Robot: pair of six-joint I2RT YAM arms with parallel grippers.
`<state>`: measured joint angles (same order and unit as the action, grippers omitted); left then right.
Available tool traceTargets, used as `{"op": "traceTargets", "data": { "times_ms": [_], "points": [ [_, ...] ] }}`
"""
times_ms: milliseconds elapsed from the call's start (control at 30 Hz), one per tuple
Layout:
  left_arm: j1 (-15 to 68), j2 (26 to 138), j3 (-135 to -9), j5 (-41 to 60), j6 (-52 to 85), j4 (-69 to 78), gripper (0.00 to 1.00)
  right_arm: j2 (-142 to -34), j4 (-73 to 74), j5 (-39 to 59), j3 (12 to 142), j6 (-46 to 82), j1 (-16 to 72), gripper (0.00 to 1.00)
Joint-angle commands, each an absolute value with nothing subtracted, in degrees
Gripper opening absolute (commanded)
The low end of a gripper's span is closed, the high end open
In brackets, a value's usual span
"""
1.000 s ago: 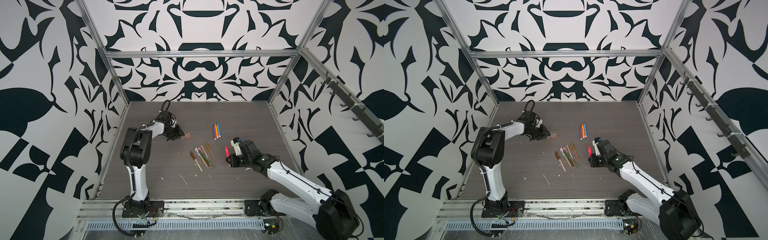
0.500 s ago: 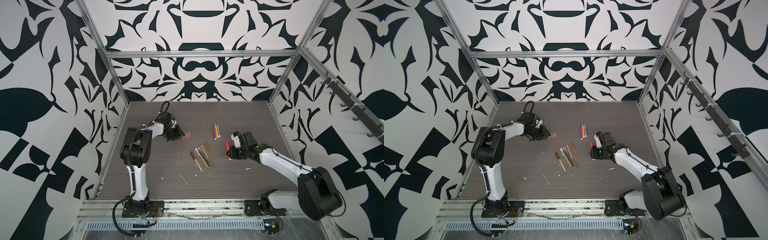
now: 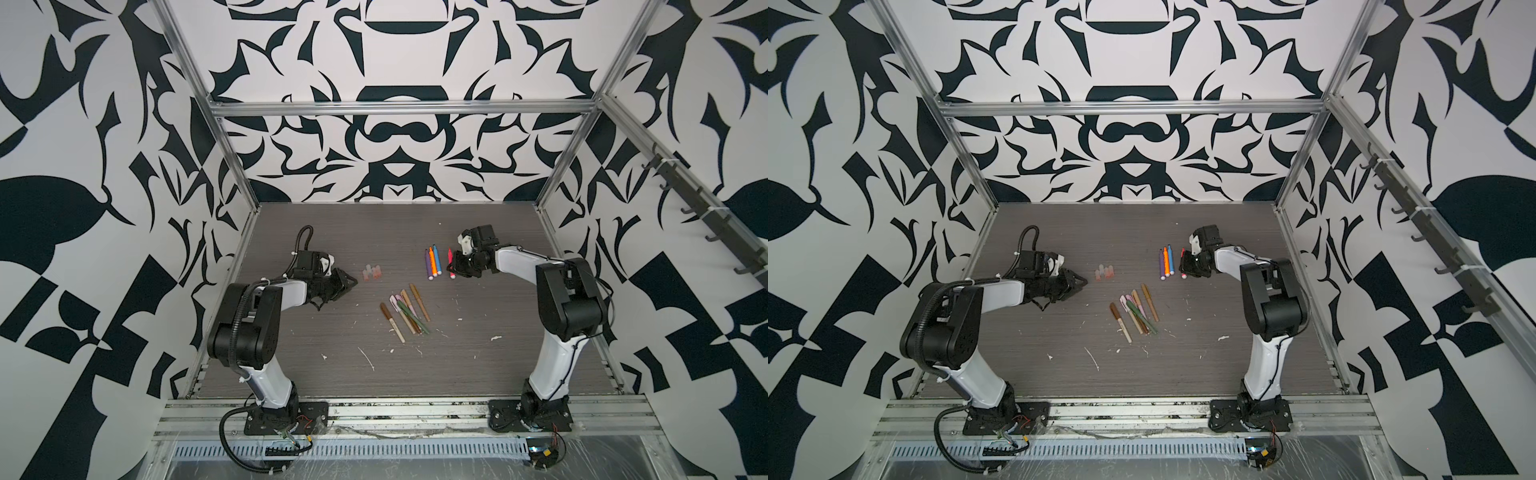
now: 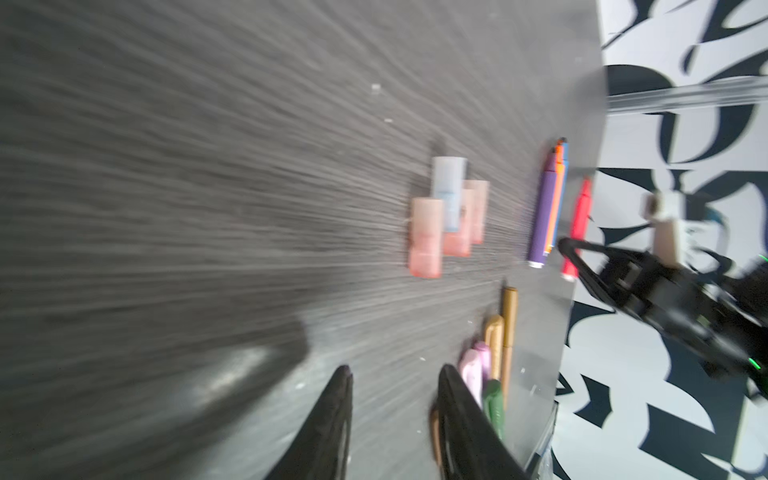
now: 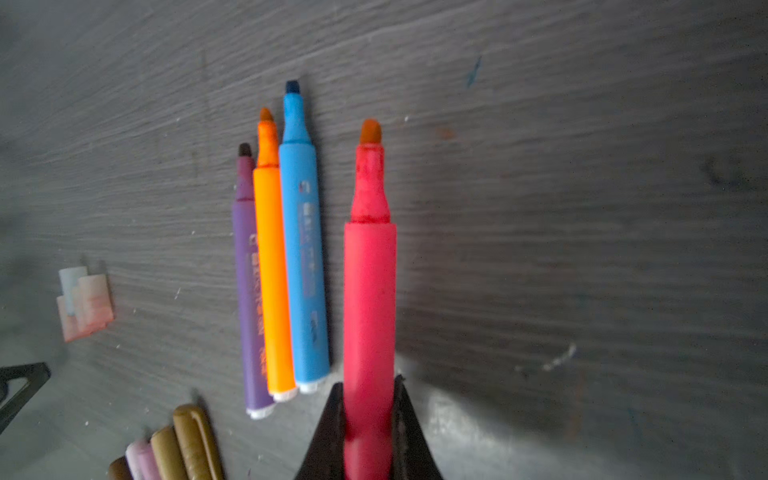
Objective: Open the pen caps
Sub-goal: 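Lower the pink highlighter onto the table beside the blue one with the right gripper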
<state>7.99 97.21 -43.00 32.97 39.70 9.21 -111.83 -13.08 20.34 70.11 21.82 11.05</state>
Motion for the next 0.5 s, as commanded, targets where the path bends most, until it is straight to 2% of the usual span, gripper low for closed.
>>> {"op": "traceTargets", "data": {
  "times_ms": [0, 267, 333, 400, 467],
  "points": [
    [6.0, 96.3, -40.9, 36.6, 42.3, 18.0, 0.37, -113.1, -14.2, 21.2, 74.3, 21.2, 11.0, 0.00],
    [2.4, 97.6, -37.8, 41.0, 46.8, 26.2, 0.37, -115.5, -13.0, 23.8, 75.0, 23.1, 11.0, 0.03],
    [2.2, 97.9, -37.7, 41.3, 47.1, 26.6, 0.37, -115.6, -13.0, 23.9, 74.8, 23.1, 11.0, 0.08],
    [2.2, 97.9, -37.7, 41.3, 47.1, 26.7, 0.37, -115.8, -12.9, 24.1, 74.8, 23.0, 11.0, 0.21],
    [2.2, 97.8, -37.7, 41.3, 47.1, 26.7, 0.37, -116.1, -13.0, 24.4, 74.9, 23.0, 11.0, 0.30]
  ]
}}
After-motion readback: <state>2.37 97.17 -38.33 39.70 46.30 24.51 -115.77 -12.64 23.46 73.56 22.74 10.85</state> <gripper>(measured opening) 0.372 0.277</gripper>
